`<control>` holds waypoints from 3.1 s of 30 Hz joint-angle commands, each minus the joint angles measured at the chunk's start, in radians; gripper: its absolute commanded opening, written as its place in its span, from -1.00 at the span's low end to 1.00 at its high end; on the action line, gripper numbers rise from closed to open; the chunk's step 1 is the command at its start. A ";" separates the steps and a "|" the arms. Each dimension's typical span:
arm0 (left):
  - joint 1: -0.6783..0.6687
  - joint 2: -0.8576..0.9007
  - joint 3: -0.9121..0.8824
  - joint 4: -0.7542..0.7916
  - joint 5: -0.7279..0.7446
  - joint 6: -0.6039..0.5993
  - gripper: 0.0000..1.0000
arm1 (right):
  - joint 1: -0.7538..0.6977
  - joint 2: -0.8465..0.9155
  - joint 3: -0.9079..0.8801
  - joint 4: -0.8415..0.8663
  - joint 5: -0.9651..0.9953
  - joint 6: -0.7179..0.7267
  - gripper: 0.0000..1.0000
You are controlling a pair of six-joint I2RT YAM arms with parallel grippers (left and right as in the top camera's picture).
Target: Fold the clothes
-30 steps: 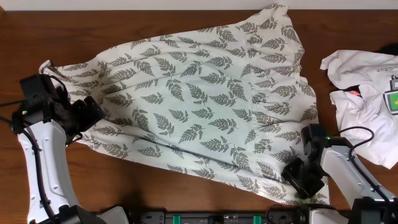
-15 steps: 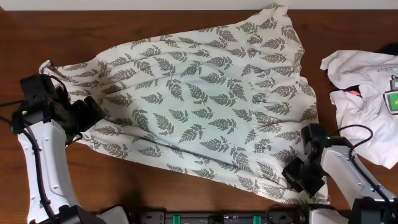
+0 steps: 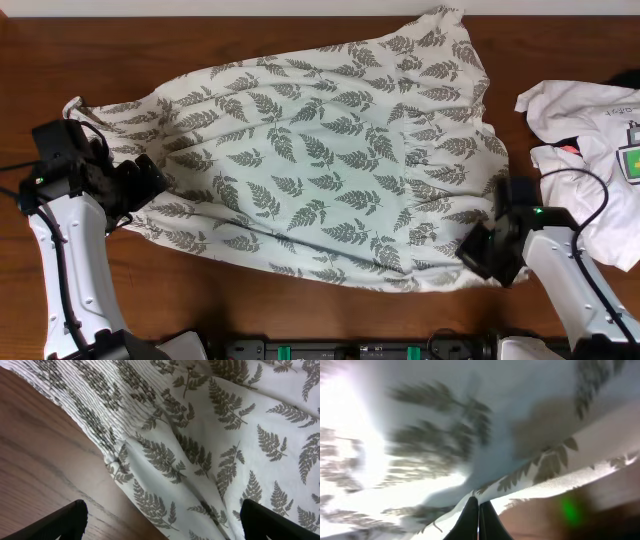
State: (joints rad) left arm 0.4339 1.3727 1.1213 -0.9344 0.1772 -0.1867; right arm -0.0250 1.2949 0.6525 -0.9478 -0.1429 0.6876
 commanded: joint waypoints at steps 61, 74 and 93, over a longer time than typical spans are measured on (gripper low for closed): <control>0.043 0.045 -0.211 0.080 -0.039 -0.148 0.96 | 0.000 0.099 0.087 0.913 0.006 -0.116 -0.97; 0.043 0.045 -0.219 0.108 -0.039 -0.148 0.96 | 0.000 0.222 0.089 1.196 0.043 -0.113 -0.97; 0.040 0.045 -0.223 0.087 0.025 -0.148 0.96 | 0.040 0.451 0.303 1.191 0.064 -0.155 -0.97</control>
State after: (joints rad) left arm 0.4713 1.4086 0.9100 -0.8410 0.1799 -0.3191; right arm -0.0051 1.7008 0.9161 0.2520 -0.0959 0.5579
